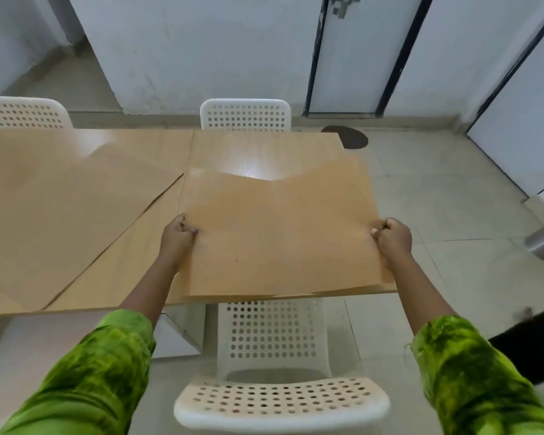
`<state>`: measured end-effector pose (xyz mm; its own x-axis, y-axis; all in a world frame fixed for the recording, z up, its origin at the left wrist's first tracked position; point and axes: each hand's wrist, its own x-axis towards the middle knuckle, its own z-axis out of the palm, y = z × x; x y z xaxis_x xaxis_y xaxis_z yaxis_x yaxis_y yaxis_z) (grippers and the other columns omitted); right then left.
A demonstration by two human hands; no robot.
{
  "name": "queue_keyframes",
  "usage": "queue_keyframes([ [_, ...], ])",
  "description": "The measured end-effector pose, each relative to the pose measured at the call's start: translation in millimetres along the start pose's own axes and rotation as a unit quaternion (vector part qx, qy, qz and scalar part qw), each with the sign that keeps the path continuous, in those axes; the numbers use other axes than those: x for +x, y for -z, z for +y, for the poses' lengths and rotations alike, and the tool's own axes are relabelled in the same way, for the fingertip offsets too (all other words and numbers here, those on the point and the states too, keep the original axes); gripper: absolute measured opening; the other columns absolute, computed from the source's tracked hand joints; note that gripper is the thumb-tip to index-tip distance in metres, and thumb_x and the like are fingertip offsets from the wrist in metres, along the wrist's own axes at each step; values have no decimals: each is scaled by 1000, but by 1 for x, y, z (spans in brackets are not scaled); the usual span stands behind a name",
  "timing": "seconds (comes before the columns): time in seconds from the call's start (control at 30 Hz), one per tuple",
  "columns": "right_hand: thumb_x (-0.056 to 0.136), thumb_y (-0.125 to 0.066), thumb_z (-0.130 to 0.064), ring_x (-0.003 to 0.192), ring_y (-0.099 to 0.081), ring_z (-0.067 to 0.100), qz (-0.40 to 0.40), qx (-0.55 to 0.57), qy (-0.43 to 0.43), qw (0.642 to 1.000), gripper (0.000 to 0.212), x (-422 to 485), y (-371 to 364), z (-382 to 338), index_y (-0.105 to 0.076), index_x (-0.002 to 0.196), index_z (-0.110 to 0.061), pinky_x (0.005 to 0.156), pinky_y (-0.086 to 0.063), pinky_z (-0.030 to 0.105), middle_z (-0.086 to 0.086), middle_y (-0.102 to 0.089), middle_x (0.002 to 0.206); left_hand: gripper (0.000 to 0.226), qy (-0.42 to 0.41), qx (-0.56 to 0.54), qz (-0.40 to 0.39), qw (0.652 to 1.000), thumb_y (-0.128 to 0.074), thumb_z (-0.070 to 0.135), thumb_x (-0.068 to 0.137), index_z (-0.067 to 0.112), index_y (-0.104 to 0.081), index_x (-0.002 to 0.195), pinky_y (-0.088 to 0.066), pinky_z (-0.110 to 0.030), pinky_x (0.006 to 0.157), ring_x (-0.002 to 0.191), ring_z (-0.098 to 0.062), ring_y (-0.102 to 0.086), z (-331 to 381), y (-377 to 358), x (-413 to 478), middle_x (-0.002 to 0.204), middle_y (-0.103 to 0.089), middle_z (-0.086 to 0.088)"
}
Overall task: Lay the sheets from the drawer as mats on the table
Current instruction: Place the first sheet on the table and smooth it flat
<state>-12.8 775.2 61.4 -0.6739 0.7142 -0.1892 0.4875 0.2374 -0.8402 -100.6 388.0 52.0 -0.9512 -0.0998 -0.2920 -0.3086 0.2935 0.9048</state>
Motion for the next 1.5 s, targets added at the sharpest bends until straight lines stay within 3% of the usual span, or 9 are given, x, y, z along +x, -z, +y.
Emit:
queue_keyframes([
  [0.2, 81, -54, 0, 78, -46, 21, -3, -25, -37, 999, 6, 11, -15, 22, -59, 84, 3, 67, -36, 28, 9, -54, 84, 51, 20, 77, -1, 997, -48, 3, 90, 12, -41, 139, -45, -38, 95, 110, -27, -53, -14, -7, 18, 125, -56, -10],
  [0.4, 85, -54, -4, 86, -52, 21, -30, -42, -36, 998, 21, 21, -19, 30, -63, 104, 0, 73, -37, 26, 6, -58, 95, 49, -10, 216, 37, 976, -48, 3, 89, 7, -42, 137, -40, -41, 97, 120, -35, -47, -24, -16, 25, 134, -47, -21],
  [0.67, 83, -57, -5, 99, -58, 31, -37, -111, -56, 991, 28, 35, -26, 36, -63, 110, -1, 80, -44, 33, 16, -64, 116, 35, -20, 389, 76, 918, -44, 4, 86, 0, -50, 120, -37, -38, 69, 102, -41, -49, -26, -29, 23, 115, -46, -24],
  [0.73, 82, -56, -5, 92, -57, 32, -39, -126, -57, 990, 24, 36, -27, 38, -63, 104, 1, 76, -44, 35, 19, -64, 112, 29, -14, 404, 84, 911, -45, 5, 85, -2, -52, 112, -39, -40, 69, 103, -41, -46, -26, -29, 22, 114, -45, -24],
  [0.83, 86, -52, -14, 109, -52, 34, -20, -187, -51, 981, 30, 34, -30, 35, -57, 113, -2, 85, -43, 37, 18, -54, 122, 29, -10, 426, 110, 898, -46, 4, 84, -4, -53, 112, -42, -48, 81, 109, -42, -40, -23, -34, 19, 121, -41, -24],
  [1.0, 91, -45, -20, 123, -37, 36, -20, -297, 49, 953, 41, 35, -58, 10, -46, 129, -5, 98, -37, 43, 19, -46, 131, 46, -102, 430, 100, 892, -51, 12, 87, -2, -45, 130, -33, -52, 101, 130, -40, -31, -6, -63, 30, 143, -34, -22],
  [1.17, 93, -38, -17, 139, -23, 26, -199, -293, 200, 914, 48, 38, -142, -34, -34, 141, -10, 112, -23, 37, 13, -29, 151, 55, -213, 473, -73, 852, -33, 29, 98, 8, -20, 147, -6, -41, 118, 147, -26, -5, 18, -135, 66, 159, -11, -10],
  [1.27, 96, -32, -23, 146, -8, 21, -254, -357, 269, 858, 50, 40, -180, -40, -25, 145, -20, 116, -8, 42, 4, -13, 158, 56, -184, 514, -147, 825, -22, 37, 99, 19, -6, 150, 5, -45, 117, 146, -22, 10, 14, -166, 82, 160, 6, -1],
  [1.5, 98, -21, -37, 147, 4, 14, -218, -394, 312, 837, 52, 50, -190, -13, -8, 148, -32, 117, 2, 42, -7, -2, 160, 76, -197, 548, -83, 809, 11, 63, 75, 39, 1, 147, 8, -47, 115, 146, -21, 11, -13, -161, 93, 159, 7, 6],
])
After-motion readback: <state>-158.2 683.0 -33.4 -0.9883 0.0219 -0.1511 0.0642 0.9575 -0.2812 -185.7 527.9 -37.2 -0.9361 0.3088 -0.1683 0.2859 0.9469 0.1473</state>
